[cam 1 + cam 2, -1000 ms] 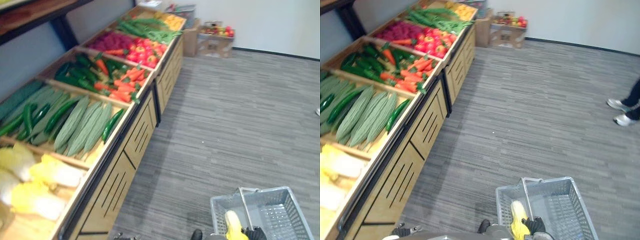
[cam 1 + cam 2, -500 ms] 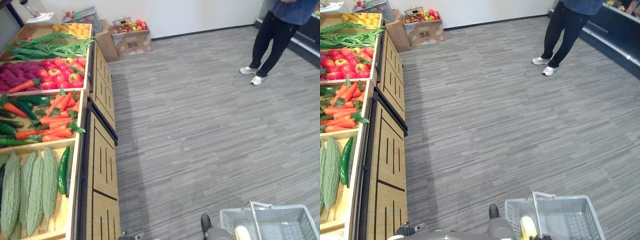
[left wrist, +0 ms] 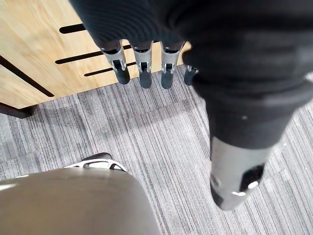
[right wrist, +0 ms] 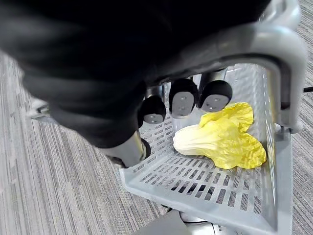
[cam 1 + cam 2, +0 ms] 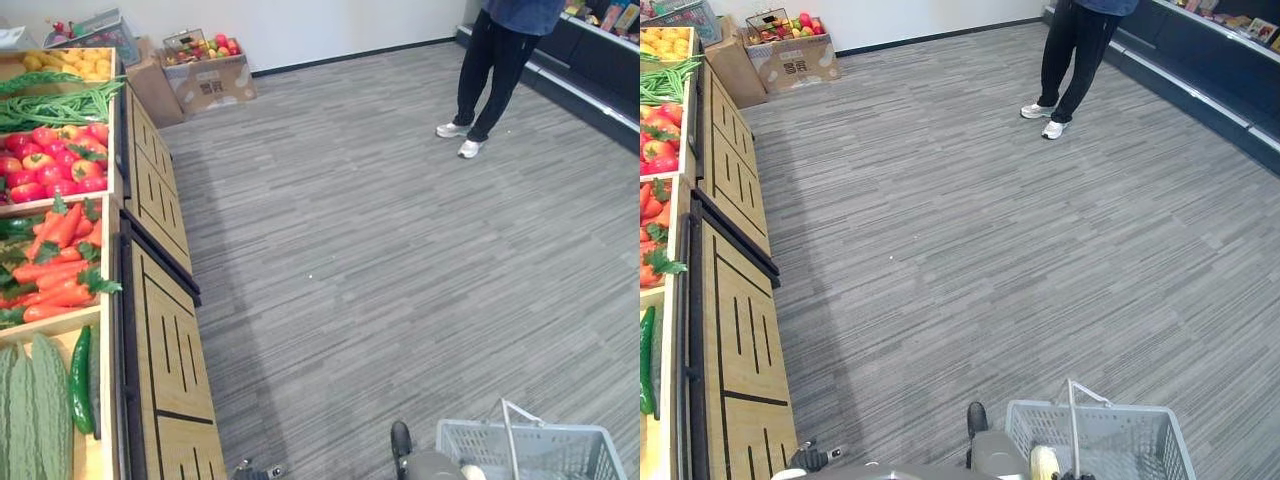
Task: Pick vegetable in the basket
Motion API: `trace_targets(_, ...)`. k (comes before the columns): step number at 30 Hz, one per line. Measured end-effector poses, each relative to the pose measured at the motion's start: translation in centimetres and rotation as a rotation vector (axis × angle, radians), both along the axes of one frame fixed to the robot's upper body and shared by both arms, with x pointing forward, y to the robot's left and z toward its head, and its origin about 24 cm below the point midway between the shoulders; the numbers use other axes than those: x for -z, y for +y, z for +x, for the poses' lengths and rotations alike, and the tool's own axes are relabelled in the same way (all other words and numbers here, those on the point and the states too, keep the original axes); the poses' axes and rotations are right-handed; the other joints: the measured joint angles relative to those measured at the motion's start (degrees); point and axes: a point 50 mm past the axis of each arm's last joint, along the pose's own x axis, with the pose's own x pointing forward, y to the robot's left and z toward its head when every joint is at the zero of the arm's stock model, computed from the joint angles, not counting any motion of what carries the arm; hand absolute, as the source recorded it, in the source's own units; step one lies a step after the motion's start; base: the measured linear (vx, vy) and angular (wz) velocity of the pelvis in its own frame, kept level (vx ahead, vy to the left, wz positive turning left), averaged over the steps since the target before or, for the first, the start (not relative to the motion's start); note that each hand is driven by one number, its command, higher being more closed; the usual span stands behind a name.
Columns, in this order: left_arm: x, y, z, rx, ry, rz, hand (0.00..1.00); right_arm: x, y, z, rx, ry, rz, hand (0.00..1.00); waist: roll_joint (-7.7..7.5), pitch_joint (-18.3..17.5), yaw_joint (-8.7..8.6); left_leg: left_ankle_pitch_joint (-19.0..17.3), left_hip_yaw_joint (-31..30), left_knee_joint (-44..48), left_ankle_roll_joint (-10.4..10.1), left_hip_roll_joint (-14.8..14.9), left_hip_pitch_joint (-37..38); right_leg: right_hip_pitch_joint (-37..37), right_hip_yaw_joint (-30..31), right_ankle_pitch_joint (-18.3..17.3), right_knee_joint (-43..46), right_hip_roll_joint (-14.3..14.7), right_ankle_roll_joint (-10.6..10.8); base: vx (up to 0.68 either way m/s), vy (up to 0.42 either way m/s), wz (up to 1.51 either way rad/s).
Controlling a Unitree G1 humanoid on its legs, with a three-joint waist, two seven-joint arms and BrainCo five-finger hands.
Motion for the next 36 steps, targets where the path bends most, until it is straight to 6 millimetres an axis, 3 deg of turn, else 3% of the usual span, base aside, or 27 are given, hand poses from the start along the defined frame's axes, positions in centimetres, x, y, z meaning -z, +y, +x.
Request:
trace_targets(3,0.1,0.0,-0.4,-0.031,0.007,-0.009,0.00,0.1,0.2,-0.1,0.002,0.011,0.008,1.00,-0.13,-0.17,0.25,-0.13,-1.47,-0.66,-0.21,0.36,0.26,2.14,-1.22,1.68,-3.16,0.35,-0.23,0.00,-0.057,0.29)
trace_targets(5,0.1,0.0,-0.3,-0.032,0.007,-0.007,0.00,0.1,0.4,0.1,-0.002,0.006,0.013,1.00,-0.15,-0.13,1.33,-0.14,-2.14,-0.79,-0.23,0.62,0.75,2.76,-1.45,2.08,-3.17,0.67,-0.10,0.00,-0.043,0.08)
trace_targets(12,0.2,0.0,-0.8,-0.043,0.029,0.002,0.00,0.2,0.8,0.5,-0.021,0.001,0.024,1.00,-0.14,-0.56,1.45,-0.89,-4.38,-0.84,-1.08,0.94,2.19,4.87,-2.74,1.97,-3.23,0.89,-0.24,-0.01,-0.020,0.10)
trace_targets(14,0.2,0.0,-1.0,-0.050,0.036,0.013,0.00,0.2,0.9,0.5,-0.020,0.001,0.024,1.00,0.15,-0.43,1.54,-2.26,-4.33,0.65,-1.82,1.82,1.61,4.87,-3.28,0.81,-1.60,1.38,-1.21,-0.02,-0.030,0.01)
trace_targets(15,0.3,-0.2,-1.1,-0.055,0.038,0.010,0.00,0.2,0.7,0.5,-0.019,0.002,0.018,1.00,1.63,0.05,1.44,-4.67,-4.24,4.71,-3.32,3.88,0.58,3.52,-3.80,-1.65,3.20,2.68,-2.18,0.00,-0.069,-0.04)
trace_targets(16,0.4,-0.4,-1.4,-0.060,0.046,0.003,0.00,0.2,0.7,0.5,-0.024,0.003,0.015,1.00,2.00,0.09,1.41,-5.21,-4.18,6.71,-4.06,4.87,0.20,2.62,-4.15,-3.26,6.05,3.10,-2.66,0.03,-0.055,0.00)
trace_targets(18,0.3,0.2,-2.0,-0.076,0.055,0.016,0.00,0.2,0.9,0.4,-0.033,0.011,0.020,1.00,0.90,0.18,1.41,-4.40,-4.65,16.85,-4.29,5.49,-3.54,0.21,-4.65,-7.99,13.10,2.04,-2.60,0.03,-0.033,0.16)
trace_targets(20,0.0,0.4,-1.8,-0.134,0.015,0.014,0.00,0.2,0.7,-0.6,-0.017,0.034,0.009,1.00,-0.31,0.36,2.47,4.17,-6.16,33.65,-2.11,6.23,-12.18,0.08,-4.92,-11.37,17.73,-0.14,-2.92,0.04,-0.116,0.24)
trace_targets(21,0.0,0.3,-1.8,-0.144,0.010,0.010,0.00,0.3,0.7,-0.8,-0.011,0.039,0.005,1.00,-1.51,0.54,2.85,5.42,-6.19,36.57,-1.27,6.39,-13.64,0.45,-4.86,-11.83,18.09,-0.64,-3.04,0.10,-0.074,0.28)
trace_targets(22,0.1,-0.3,-1.7,-0.160,0.002,-0.008,0.00,0.1,0.3,-0.6,-0.003,0.031,-0.016,1.00,0.30,1.38,2.96,2.99,-6.19,39.03,-0.33,6.69,-15.67,1.90,-5.35,-12.39,18.07,-0.99,-3.10,0.09,0.007,0.26)
trace_targets(24,0.2,-0.8,-1.8,-0.164,0.002,-0.025,0.00,-0.1,-0.2,-0.1,0.015,0.007,-0.031,1.00,1.39,1.95,2.95,0.33,-5.71,35.65,-0.21,5.49,-17.15,2.51,-5.66,-12.59,18.00,-1.66,-2.98,0.06,0.018,0.20)
trace_targets(25,0.3,-1.0,-2.8,-0.172,0.027,-0.030,0.00,-0.3,-0.3,0.7,0.010,-0.020,-0.037,1.00,1.45,2.03,3.03,0.26,-5.17,26.36,-0.29,3.32,-17.27,2.98,-5.56,-12.71,17.66,-2.67,-2.79,0.03,0.053,0.04)
trace_targets(28,0.6,-1.7,-5.2,-0.206,0.099,-0.046,0.00,-0.6,-0.4,1.9,-0.006,-0.066,-0.045,1.00,1.66,2.12,3.29,3.40,-5.97,8.53,-0.58,2.19,-15.86,3.07,-4.01,-12.75,16.52,-2.33,-2.76,0.04,0.103,-0.27)
trace_targets(29,0.8,-2.6,-6.4,-0.224,0.130,-0.066,0.00,-0.8,-0.8,2.0,-0.029,-0.074,-0.050,1.00,3.49,1.77,4.06,3.78,-6.87,3.71,-0.57,3.88,-15.49,4.30,-2.74,-12.75,13.09,-0.09,-2.77,0.10,0.152,-0.55)
trace_targets(30,0.9,-3.3,-7.2,-0.238,0.155,-0.085,0.00,-0.9,-1.2,2.1,-0.036,-0.082,-0.055,1.00,5.46,1.33,4.75,5.57,-6.33,3.93,0.13,5.34,-16.13,4.27,-2.49,-12.76,16.02,1.89,-2.47,0.16,0.113,-0.46)
trace_targets(31,0.9,-3.1,-7.5,-0.245,0.156,-0.081,0.00,-0.8,-0.1,2.9,-0.043,-0.114,-0.020,1.00,3.50,2.36,5.02,5.17,-5.69,7.07,0.68,4.57,-17.06,2.62,-2.03,-16.96,28.41,0.50,-2.41,0.18,0.053,-0.04)
trace_targets(32,0.6,-1.2,-8.2,-0.238,0.173,-0.027,0.00,-0.5,1.1,2.7,-0.039,-0.120,0.016,1.00,-1.24,2.40,4.24,3.81,-4.90,12.10,0.74,2.23,-18.69,5.99,0.23,-24.00,25.08,-2.21,-1.43,0.19,0.015,0.24)
trace_targets(34,0.8,-1.6,-8.4,-0.209,0.197,-0.036,0.00,-0.6,0.4,2.4,-0.032,-0.106,-0.002,1.00,0.29,2.18,4.56,4.13,-7.12,17.55,1.43,2.57,-21.31,7.56,1.01,-24.37,24.56,-2.07,-2.06,0.15,0.098,0.08)
trace_targets(36,0.8,-1.9,-8.1,-0.179,0.193,-0.042,0.00,-0.8,-0.5,2.3,-0.040,-0.101,-0.025,1.00,1.11,1.37,4.35,5.08,-6.85,19.87,2.66,2.10,-22.93,8.14,1.31,-25.33,23.99,-3.32,-0.75,0.23,0.264,-0.09)
